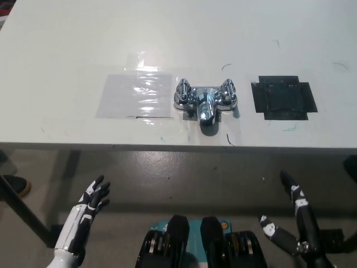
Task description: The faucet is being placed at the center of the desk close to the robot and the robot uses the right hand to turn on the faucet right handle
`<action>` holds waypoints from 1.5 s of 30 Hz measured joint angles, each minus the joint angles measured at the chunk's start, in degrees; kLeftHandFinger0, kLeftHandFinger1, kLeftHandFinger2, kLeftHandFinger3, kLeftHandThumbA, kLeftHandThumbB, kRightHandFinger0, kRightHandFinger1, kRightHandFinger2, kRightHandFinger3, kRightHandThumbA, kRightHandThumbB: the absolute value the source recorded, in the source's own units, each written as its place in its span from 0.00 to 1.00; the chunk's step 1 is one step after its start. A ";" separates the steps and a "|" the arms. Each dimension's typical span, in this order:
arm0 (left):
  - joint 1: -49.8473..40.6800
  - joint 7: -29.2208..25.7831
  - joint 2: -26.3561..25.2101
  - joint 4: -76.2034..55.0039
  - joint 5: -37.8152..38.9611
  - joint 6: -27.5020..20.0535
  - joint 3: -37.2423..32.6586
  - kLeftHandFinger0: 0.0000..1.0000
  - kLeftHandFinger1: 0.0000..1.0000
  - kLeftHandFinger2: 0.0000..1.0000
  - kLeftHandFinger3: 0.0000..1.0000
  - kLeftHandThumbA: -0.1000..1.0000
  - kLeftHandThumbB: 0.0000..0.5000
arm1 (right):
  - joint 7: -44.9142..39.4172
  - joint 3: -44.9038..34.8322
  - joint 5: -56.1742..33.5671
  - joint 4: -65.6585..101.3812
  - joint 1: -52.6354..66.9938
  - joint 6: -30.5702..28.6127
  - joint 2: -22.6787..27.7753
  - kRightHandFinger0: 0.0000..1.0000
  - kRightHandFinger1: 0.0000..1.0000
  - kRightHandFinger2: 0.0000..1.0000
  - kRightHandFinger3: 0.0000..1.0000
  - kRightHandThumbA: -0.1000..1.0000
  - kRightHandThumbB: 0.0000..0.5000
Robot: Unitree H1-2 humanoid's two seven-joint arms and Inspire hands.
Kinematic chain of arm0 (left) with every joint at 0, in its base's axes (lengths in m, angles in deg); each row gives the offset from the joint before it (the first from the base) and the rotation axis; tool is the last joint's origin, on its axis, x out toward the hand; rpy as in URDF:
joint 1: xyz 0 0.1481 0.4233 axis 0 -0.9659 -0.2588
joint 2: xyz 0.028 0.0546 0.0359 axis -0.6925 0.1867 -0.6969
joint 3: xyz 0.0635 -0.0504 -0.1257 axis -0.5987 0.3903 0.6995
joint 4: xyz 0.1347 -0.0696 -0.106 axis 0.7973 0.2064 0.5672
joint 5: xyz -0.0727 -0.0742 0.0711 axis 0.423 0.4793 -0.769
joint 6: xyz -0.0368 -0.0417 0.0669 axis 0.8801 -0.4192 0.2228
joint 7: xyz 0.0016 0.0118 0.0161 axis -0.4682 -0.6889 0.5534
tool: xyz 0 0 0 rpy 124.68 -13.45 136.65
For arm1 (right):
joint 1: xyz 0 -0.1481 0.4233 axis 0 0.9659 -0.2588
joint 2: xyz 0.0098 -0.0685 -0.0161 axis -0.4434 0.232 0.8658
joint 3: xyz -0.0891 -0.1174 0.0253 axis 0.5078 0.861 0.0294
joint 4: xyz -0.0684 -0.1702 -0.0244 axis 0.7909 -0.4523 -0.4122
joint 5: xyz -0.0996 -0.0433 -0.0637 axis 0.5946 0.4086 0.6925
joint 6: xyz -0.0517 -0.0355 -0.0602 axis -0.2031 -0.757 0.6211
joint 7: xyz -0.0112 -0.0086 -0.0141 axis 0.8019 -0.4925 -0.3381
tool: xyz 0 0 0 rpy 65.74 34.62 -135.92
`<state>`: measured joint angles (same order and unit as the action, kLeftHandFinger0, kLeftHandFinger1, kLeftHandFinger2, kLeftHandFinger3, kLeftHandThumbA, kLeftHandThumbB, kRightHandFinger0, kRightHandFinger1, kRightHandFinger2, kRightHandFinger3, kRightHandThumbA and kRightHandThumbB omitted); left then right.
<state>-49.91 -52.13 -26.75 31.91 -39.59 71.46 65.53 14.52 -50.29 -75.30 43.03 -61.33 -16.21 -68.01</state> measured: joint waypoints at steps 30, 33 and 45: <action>-0.74 -0.01 0.67 -0.51 0.47 0.02 0.00 1.00 1.00 1.00 1.00 0.92 0.47 | -16.88 3.61 4.10 -0.44 -48.95 33.16 17.67 1.00 1.00 1.00 1.00 1.00 0.58; -0.65 -0.02 0.70 -0.51 0.42 0.02 -0.06 1.00 1.00 1.00 1.00 0.94 0.52 | -20.47 6.88 5.52 -9.17 -54.86 35.08 17.69 1.00 1.00 1.00 1.00 1.00 0.63; -0.42 -0.02 0.66 -0.51 -1.13 -0.18 -0.95 1.00 1.00 1.00 1.00 0.91 0.45 | -27.76 13.28 13.25 -41.30 -72.67 39.59 12.90 1.00 1.00 1.00 1.00 1.00 0.73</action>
<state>-50.33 -52.16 -26.08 31.40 -40.72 71.28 64.58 -13.24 -37.00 -62.06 1.73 -134.00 23.38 -55.11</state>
